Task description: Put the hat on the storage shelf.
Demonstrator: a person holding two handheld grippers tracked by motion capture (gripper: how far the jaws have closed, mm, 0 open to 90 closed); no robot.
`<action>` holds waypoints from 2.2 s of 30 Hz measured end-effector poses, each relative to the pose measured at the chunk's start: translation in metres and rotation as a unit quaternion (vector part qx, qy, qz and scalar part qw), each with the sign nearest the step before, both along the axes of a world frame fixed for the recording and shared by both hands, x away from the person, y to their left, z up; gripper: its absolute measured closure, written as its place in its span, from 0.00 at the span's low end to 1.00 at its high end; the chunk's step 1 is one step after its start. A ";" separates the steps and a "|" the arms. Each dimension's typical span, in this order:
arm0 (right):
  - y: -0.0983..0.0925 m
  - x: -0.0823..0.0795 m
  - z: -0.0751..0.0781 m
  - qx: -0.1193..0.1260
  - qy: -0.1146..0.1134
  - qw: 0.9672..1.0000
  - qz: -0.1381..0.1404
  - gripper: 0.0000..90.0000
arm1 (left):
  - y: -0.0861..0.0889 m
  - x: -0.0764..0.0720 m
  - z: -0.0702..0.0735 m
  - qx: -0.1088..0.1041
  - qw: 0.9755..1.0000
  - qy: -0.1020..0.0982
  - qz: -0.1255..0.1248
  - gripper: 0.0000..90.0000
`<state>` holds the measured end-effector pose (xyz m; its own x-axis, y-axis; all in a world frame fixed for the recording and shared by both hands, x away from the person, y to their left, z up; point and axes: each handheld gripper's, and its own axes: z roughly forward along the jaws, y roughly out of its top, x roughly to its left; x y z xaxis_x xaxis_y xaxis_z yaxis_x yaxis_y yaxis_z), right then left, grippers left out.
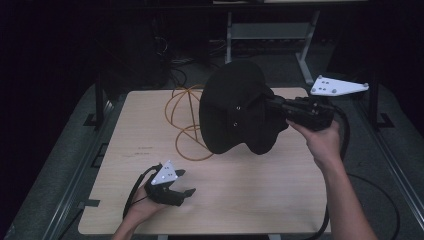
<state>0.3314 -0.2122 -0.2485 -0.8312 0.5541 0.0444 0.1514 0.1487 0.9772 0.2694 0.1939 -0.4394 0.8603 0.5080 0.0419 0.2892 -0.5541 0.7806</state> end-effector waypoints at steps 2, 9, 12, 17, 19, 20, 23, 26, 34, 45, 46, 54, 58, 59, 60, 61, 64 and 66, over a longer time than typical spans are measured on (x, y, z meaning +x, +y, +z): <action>0.004 0.002 0.003 -0.003 0.002 1.000 0.002 0.99 | 0.000 0.000 0.000 0.000 1.000 0.001 0.000 0.30; 0.015 0.009 0.014 -0.012 0.002 1.000 0.007 0.99 | 0.000 0.001 0.000 0.001 1.000 0.000 -0.001 0.30; 0.018 0.012 0.016 -0.013 0.002 1.000 0.007 0.99 | 0.000 0.001 -0.001 -0.002 1.000 0.001 0.000 0.30; 0.027 0.020 0.025 -0.011 0.003 1.000 0.009 0.99 | -0.001 0.000 -0.001 -0.001 1.000 0.001 -0.002 0.29; 0.032 0.022 0.028 -0.009 0.004 1.000 0.012 0.99 | -0.001 0.000 -0.001 -0.002 1.000 0.001 -0.002 0.29; 0.035 0.023 0.029 -0.010 0.004 1.000 0.012 0.99 | 0.000 0.000 0.000 -0.002 1.000 0.000 -0.002 0.29; 0.043 0.028 0.033 -0.014 0.004 1.000 0.018 0.99 | 0.000 -0.001 0.000 -0.008 1.000 0.002 -0.001 0.29; 0.049 0.032 0.036 -0.015 0.007 1.000 0.022 0.99 | 0.000 -0.001 0.000 -0.007 1.000 0.002 -0.001 0.29; 0.074 0.048 0.046 -0.023 0.018 0.999 0.033 0.99 | -0.003 -0.001 -0.003 0.000 1.000 0.003 -0.008 0.29; 0.097 0.063 0.054 -0.030 0.032 0.998 0.035 0.99 | -0.003 -0.001 -0.002 -0.003 1.000 0.005 -0.006 0.29; 0.097 0.063 0.054 -0.030 0.032 0.998 0.035 0.99 | -0.003 -0.001 -0.002 -0.006 1.000 0.006 -0.007 0.29; 0.110 0.072 0.058 -0.032 0.033 0.998 0.033 0.99 | -0.002 0.000 -0.002 0.000 1.000 0.005 -0.009 0.29; 0.119 0.076 0.058 -0.035 0.035 0.998 0.032 0.99 | -0.003 0.000 -0.002 -0.005 1.000 0.006 -0.008 0.29; 0.121 0.078 0.058 -0.034 0.037 0.998 0.035 0.99 | -0.003 0.000 -0.002 -0.005 1.000 0.006 -0.008 0.29; 0.121 0.078 0.058 -0.034 0.037 0.998 0.035 0.99 | -0.003 0.000 -0.001 -0.007 1.000 0.009 -0.008 0.29; 0.125 0.080 0.058 -0.036 0.036 0.998 0.037 0.99 | -0.002 -0.001 -0.001 -0.018 1.000 0.016 -0.008 0.29; 0.131 0.083 0.058 -0.041 0.039 0.998 0.037 0.99 | -0.001 0.000 0.000 -0.020 1.000 0.012 -0.007 0.29; 0.134 0.085 0.059 -0.045 0.043 0.997 0.036 0.99 | -0.001 0.000 0.000 -0.019 1.000 0.013 -0.005 0.29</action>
<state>0.4163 -0.0779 -0.1895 -0.8647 0.4973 0.0702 0.2192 0.2480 0.9436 0.2699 0.1934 -0.4394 0.8660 0.5000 -0.0002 0.3047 -0.5274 0.7931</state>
